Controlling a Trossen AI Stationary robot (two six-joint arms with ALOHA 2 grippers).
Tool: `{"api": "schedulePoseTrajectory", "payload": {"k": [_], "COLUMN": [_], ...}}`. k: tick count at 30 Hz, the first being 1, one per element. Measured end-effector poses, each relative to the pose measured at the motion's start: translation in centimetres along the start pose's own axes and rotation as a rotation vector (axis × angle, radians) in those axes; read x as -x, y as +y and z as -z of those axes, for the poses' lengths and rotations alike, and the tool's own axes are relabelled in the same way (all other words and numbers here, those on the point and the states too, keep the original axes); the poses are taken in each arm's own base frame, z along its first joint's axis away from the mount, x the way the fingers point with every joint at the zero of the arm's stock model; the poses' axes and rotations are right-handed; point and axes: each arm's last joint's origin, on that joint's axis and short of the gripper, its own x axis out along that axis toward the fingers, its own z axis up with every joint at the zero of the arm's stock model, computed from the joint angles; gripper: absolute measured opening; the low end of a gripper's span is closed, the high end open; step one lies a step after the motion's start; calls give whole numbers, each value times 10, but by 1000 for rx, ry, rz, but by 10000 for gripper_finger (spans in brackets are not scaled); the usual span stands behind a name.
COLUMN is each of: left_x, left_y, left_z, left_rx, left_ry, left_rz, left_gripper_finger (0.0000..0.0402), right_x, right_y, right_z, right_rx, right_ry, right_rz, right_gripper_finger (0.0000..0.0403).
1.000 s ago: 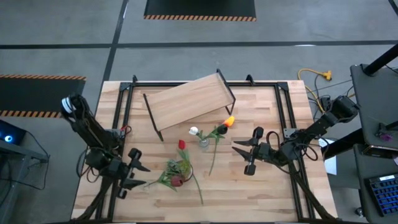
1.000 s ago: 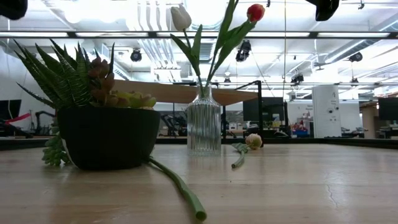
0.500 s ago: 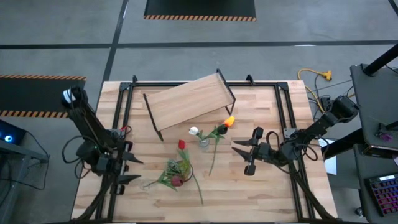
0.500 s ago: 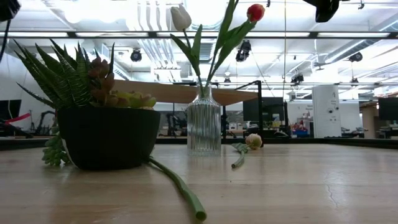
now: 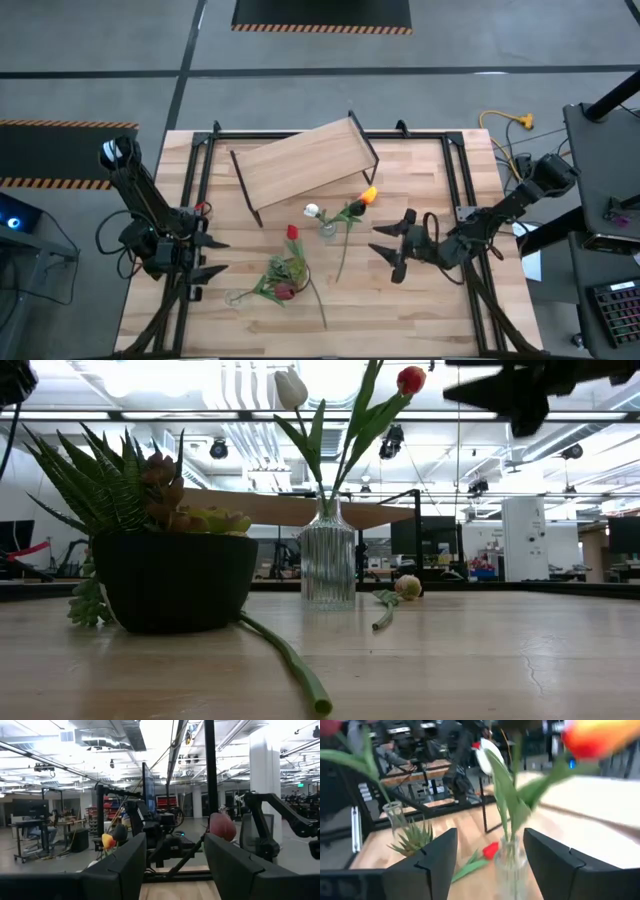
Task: Pick and place flowers into a vace then onto a shelf
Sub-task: Put the dark red tulip into the bottom transparent bin
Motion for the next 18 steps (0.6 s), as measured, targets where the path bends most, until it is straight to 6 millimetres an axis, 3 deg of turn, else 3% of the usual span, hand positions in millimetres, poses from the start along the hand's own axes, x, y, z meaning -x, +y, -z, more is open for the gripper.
{"api": "schedulePoseTrajectory", "payload": {"k": [4,8,18], "left_x": [0,0,1], "left_y": [0,-1,-6], "left_z": [0,1,9], "left_rx": [0,-9,-116], "left_ry": [0,4,53], "left_rz": [0,3,42], "left_gripper_finger": [185,185,185], "right_x": [-8,-14,-35], "right_y": [-8,-7,24], "right_z": [10,19,24], "right_rx": [-150,-174,-90], "right_ry": [62,90,117], "right_rz": [71,98,84], "right_gripper_finger": [213,205,201]}}
